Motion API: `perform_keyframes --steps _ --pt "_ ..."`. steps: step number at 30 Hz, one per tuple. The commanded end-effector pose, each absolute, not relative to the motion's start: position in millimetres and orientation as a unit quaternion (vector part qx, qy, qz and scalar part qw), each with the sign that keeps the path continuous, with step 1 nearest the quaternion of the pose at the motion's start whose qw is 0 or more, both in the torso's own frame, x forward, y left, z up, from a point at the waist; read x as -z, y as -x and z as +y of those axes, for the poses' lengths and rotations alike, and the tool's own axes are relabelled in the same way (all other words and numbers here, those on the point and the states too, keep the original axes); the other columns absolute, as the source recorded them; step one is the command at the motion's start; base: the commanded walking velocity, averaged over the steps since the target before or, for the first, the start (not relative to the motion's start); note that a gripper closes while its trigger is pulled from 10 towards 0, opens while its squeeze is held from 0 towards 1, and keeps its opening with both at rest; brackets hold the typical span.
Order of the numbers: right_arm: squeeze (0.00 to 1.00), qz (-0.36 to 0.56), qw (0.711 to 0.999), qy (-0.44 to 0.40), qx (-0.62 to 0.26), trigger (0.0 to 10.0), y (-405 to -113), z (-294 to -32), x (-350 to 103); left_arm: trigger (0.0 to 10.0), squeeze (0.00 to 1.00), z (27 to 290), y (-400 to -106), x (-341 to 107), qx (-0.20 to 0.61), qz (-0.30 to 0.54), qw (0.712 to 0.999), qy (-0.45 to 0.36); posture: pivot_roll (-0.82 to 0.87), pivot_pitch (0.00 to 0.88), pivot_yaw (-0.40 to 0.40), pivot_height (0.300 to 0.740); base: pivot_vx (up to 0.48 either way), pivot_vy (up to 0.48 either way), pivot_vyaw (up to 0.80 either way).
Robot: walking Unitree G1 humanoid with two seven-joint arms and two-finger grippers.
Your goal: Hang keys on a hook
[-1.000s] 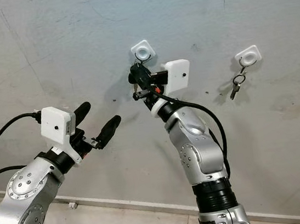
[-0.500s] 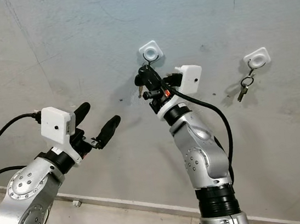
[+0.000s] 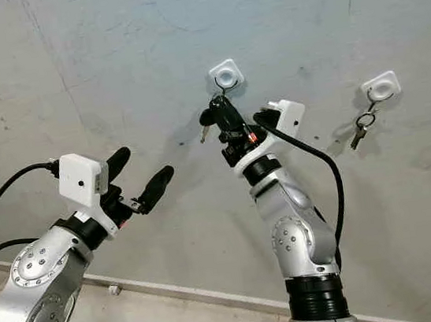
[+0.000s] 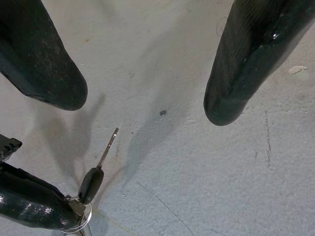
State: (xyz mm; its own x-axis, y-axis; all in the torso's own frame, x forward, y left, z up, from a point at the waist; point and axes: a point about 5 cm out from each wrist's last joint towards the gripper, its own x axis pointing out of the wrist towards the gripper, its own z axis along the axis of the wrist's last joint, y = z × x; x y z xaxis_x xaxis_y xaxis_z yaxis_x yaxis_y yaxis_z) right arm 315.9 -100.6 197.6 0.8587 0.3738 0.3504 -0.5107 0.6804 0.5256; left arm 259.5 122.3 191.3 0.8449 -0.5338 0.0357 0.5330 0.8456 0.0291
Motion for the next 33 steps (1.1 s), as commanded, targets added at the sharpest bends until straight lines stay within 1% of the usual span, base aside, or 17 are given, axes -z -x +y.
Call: perform_keyframes --steps 1,8,18,25,28,30,33 --pt "0.0 -0.05 0.924 -0.328 -0.19 10.0 -314 -116 -168 10.0 0.0 120 -260 -195 0.284 -0.025 0.958 -0.008 0.26 0.0 -0.03 0.74 0.0 0.0 0.0" --pt "0.0 -0.045 0.927 -0.332 -0.17 10.0 -310 -124 -164 10.0 0.0 118 -259 -194 0.287 -0.024 0.958 -0.008 0.25 0.0 -0.027 0.74 0.0 0.0 0.0" --pt "0.0 -0.02 0.929 -0.337 -0.154 10.0 -309 -119 -154 10.0 0.0 119 -260 -194 0.288 -0.023 0.957 -0.009 0.25 0.0 -0.023 0.74 0.0 0.0 0.0" --pt "0.0 -0.003 0.94 -0.309 -0.144 10.0 -309 -119 -148 10.0 0.0 118 -260 -193 0.288 -0.023 0.957 -0.009 0.25 0.0 -0.022 0.74 0.0 0.0 0.0" --pt "0.0 -0.019 0.944 -0.289 -0.16 10.0 -309 -115 -155 10.0 0.0 118 -260 -193 0.289 -0.022 0.957 -0.011 0.25 0.0 -0.022 0.74 0.0 0.0 0.0" --pt "0.0 -0.041 0.948 -0.25 -0.191 10.0 -307 -109 -166 10.0 0.0 118 -260 -193 0.289 -0.023 0.957 -0.012 0.25 0.0 -0.022 0.74 0.0 0.0 0.0" --pt "0.0 -0.065 0.946 -0.236 -0.212 10.0 -306 -105 -178 10.0 0.0 118 -260 -193 0.289 -0.023 0.957 -0.012 0.25 0.0 -0.021 0.74 0.0 0.0 0.0"
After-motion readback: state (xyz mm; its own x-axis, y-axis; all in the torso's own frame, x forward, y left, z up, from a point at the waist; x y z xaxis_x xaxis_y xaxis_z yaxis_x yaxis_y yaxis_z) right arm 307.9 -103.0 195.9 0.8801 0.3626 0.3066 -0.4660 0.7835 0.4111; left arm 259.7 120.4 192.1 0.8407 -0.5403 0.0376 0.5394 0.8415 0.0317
